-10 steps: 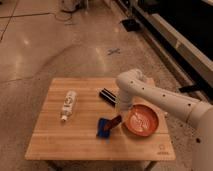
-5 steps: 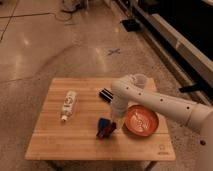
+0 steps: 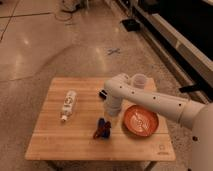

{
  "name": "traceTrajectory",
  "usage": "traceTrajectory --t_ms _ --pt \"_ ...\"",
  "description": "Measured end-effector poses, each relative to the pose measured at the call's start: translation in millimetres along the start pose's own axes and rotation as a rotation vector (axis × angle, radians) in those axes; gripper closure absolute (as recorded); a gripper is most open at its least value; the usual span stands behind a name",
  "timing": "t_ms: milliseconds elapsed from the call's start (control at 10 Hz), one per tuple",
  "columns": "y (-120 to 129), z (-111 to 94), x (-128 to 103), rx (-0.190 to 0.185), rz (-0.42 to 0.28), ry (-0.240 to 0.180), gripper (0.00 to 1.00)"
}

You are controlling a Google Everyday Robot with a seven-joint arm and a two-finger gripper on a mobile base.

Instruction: Place the pepper on the white sponge

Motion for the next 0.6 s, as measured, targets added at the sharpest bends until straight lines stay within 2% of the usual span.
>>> traceTrajectory --t_ms 200,400,500,600 --pt "-11.8 4.1 1.2 0.002 -0.008 0.015 0.98" --pt "-20.9 7.1 6.4 0.004 -0.011 0.031 0.79" --pt "-21.9 7.7 8.9 0.004 -0.009 0.035 0.73" --pt "-21.9 9.8 15.6 -0.001 -0.002 0.042 0.59"
